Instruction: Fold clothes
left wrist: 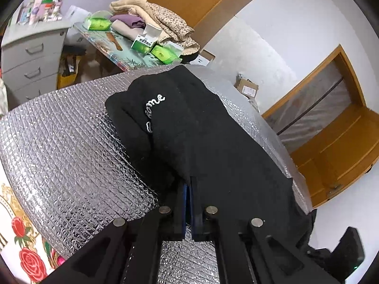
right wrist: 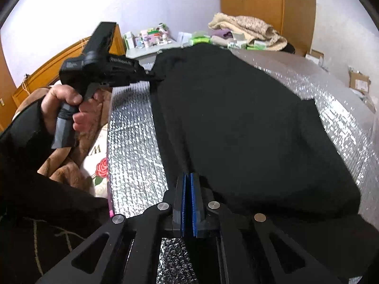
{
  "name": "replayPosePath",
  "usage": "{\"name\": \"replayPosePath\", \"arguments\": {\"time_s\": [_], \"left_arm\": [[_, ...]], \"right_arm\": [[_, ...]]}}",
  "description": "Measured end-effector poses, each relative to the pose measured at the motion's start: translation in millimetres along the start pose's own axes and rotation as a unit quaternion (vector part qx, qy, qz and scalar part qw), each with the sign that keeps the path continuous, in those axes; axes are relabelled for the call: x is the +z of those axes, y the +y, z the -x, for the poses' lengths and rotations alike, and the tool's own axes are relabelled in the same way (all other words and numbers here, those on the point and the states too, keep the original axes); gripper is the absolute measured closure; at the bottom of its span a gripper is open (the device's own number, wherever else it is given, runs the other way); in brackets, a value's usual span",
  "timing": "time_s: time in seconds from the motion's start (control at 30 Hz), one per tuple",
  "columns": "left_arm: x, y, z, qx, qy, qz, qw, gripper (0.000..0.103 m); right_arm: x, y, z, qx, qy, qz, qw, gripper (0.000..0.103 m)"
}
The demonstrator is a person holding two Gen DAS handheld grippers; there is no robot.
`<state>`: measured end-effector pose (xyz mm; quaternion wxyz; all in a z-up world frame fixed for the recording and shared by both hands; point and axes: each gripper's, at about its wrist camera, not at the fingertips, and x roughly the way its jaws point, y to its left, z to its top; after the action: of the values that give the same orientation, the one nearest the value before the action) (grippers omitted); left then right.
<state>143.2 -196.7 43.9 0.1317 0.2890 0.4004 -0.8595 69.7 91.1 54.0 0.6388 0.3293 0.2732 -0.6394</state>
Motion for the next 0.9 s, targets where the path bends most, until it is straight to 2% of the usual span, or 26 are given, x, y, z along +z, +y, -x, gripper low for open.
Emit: {"name": "replayPosePath", "arguments": {"time_s": [0.07,0.2,0.27,0.33,0.43,0.53,0.57,0.73,0.8,0.9], "left_arm": [[0.0,-0.7,7.9,0.004,0.0,0.0,1.0,0.1],[2.2,-10.6,30.9,0.019,-0.034,-0.019,0.999,0.1],[3.1,-24.5,36.6,0.011,-0.047,-0.033,0.9983,0.1],[1.2,-43.4,34.4,-0.009,-0.047,-0.056,0.9973,0.1],[-15.8,-74.6,8.5,-0.041,0.007,-0.106,0.9935,0.1],[-40.0,-82.2,-20.0,-0.029,0.074,-0.137,0.9874,0.1],[-45.4,-80.6,-21.6,-0.031,0.077,-0.141,0.9866,0.1],[-46.3,-74.9,-12.6,-0.027,0.072,-0.148,0.986,0.1],[-38.8,-80.0,-6.6,-0.014,0.049,-0.16,0.9858,0.1],[-20.6,-84.8,-0.8,-0.005,0.011,-0.163,0.9866,0.1]], "right_arm": [[1.2,2.3,4.6,0.005,-0.005,0.004,1.0,0.091],[7.8,0.5,26.5,0.03,-0.049,-0.003,0.998,0.09],[13.4,-6.9,35.5,0.024,-0.072,-0.018,0.997,0.09],[16.8,-13.0,33.4,0.008,-0.073,-0.034,0.997,0.09],[14.6,-21.3,19.2,-0.003,-0.051,-0.062,0.997,0.09],[8.7,-24.5,7.6,-0.006,-0.025,-0.078,0.997,0.09],[6.9,-24.5,8.6,-0.005,-0.025,-0.079,0.997,0.09],[7.9,-43.8,23.2,-0.026,-0.056,-0.118,0.991,0.09],[12.6,-61.2,23.9,-0.038,-0.066,-0.155,0.985,0.087],[16.2,-84.3,21.9,-0.023,-0.078,-0.21,0.974,0.087]]}}
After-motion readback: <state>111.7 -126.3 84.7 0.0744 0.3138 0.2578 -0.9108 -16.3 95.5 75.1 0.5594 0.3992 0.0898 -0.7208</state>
